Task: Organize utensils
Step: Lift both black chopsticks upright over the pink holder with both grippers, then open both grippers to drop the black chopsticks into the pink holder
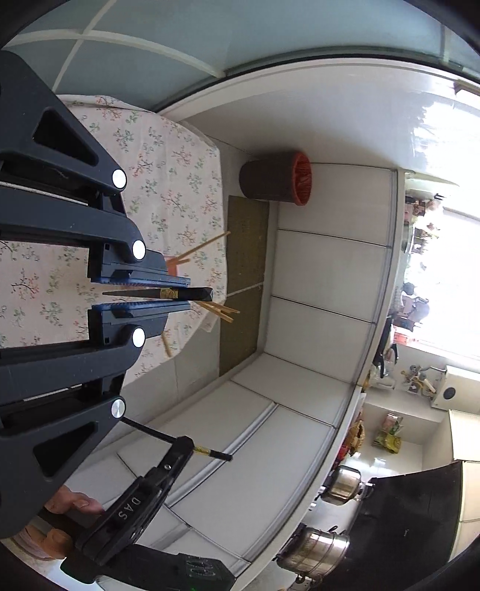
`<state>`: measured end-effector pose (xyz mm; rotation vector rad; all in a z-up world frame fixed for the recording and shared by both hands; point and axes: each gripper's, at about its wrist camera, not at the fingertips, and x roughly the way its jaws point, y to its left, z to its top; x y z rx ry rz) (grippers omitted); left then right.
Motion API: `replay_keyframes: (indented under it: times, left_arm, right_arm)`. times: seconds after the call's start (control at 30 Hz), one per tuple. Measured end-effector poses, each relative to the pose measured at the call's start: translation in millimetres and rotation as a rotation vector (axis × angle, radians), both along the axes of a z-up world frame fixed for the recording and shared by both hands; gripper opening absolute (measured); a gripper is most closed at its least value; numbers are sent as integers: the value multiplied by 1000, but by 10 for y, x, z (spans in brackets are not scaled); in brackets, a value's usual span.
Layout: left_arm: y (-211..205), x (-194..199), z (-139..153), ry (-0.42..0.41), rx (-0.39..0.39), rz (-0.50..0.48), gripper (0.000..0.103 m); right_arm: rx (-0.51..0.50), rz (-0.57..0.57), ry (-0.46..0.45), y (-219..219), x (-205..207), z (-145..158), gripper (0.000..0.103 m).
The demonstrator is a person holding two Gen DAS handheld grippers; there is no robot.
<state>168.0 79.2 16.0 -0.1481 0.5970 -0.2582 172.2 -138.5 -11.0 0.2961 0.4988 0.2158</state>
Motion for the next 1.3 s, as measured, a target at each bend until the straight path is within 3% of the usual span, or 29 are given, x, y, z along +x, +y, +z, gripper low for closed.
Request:
replay_keyframes:
  times: [0.07, 0.23, 0.37, 0.5, 0.53, 0.57, 0.67, 0.7, 0.8, 0.87, 1.0, 1.2, 1.3]
  left_arm:
    - [-51, 124, 111, -28, -4, 6, 6]
    - [-213, 523, 153, -54, 36, 21, 6]
    - [-355, 961, -92, -35, 94, 50, 6]
    - [-401, 1353, -491, 30, 96, 62, 7]
    - [-421, 1423, -607, 46, 110, 64, 8]
    - [-440, 1480, -736, 81, 108, 49, 16]
    - [-335, 1373, -801, 79, 44, 35, 32]
    - [-258, 1276, -721, 43, 19, 48, 33]
    - [22, 1008, -393, -69, -66, 95, 50]
    - [200, 861, -204, -144, -105, 139, 68]
    - [465, 666, -86, -203, -144, 184, 69]
    - [689, 593, -358, -168, -137, 221, 69]
    - [794, 515, -499, -154, -125, 249, 70]
  right_arm:
    - [19, -18, -73, -30, 107, 131, 7]
    - [61, -46, -151, -50, 397, 194, 7]
    - [39, -47, -176, 22, 499, 149, 7]
    - [11, -52, -198, 108, 629, -13, 7]
    - [14, -55, -196, 122, 664, -89, 7]
    - [19, -59, -191, 131, 714, -157, 7]
    - [41, -74, -167, 147, 857, -353, 7]
    - [46, -80, -163, 165, 904, -406, 7]
    - [48, -104, -166, 232, 1000, -516, 7]
    - [40, -126, -188, 306, 1035, -547, 7]
    - [24, -157, -225, 455, 1077, -653, 7]
    - [-53, -198, -262, 725, 1251, -1111, 7]
    - [-94, -184, -237, 849, 1361, -1367, 7]
